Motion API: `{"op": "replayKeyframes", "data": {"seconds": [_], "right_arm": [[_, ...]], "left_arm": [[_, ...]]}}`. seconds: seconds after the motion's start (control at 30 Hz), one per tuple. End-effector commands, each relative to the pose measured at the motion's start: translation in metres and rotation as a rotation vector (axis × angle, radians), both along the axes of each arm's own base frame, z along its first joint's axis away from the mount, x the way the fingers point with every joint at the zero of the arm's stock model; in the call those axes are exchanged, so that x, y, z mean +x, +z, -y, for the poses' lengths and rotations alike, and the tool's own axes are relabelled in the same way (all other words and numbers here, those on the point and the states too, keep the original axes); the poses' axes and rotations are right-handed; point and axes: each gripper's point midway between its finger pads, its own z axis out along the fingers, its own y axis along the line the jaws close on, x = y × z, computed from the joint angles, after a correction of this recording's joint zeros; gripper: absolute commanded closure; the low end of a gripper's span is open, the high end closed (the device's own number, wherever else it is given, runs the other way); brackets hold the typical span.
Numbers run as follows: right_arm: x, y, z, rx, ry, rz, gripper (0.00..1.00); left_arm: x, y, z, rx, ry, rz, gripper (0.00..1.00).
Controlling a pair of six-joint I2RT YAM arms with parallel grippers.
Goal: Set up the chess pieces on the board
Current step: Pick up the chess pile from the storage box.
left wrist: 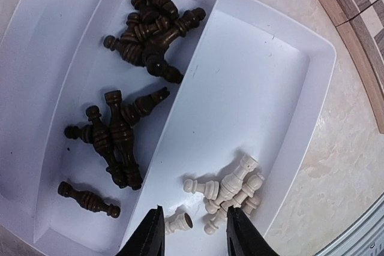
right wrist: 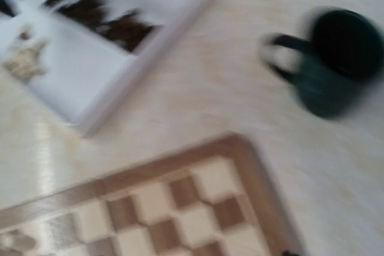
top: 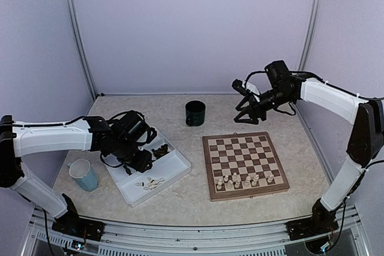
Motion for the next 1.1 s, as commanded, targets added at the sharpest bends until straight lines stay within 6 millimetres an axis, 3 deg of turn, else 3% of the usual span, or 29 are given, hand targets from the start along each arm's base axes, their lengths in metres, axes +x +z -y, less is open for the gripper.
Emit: {"op": "replayKeyframes", "data": {"seconds": [0.0,0.17,0.3,0.37,0.47,0.6,0.73,1.07], "right_arm": [[-0.036,-0.024,-0.037,-0.122,0.137,0.004,0.42],[-0.062,-0.041,-0.075,-0.146,0.236,-0.047,0.49],[-0.074,-0.052,-0.088,-0.176,0.273,-0.047,0.50],[-0.078,-0.055,-0.090,-0.185,0.282,-0.051,0.50],[-0.079,-0.058,-0.090,-0.186,0.287,-0.052,0.50],[-0.080,-0.060,-0.090,-0.185,0.290,-0.061,0.50],[-0.083,-0.062,-0.089,-0.189,0.289,-0.068,0.50],[-0.087,-0.075,-0.085,-0.203,0.289,-0.086,0.50]], "left_arm": [[-0.004,-0.003,0.006,-0.086,0.048,-0.068,0.62],[-0.006,-0.022,0.010,-0.111,0.101,-0.135,0.63],[-0.007,-0.038,0.008,-0.092,0.222,-0.177,0.65],[-0.010,-0.038,0.014,-0.118,0.255,-0.180,0.65],[-0.020,-0.037,0.037,-0.161,0.169,-0.177,0.64],[-0.033,-0.053,0.052,-0.067,0.043,-0.181,0.65],[-0.029,-0.067,0.044,0.032,0.048,-0.182,0.65],[-0.017,-0.055,0.032,0.055,0.035,-0.161,0.63]]}}
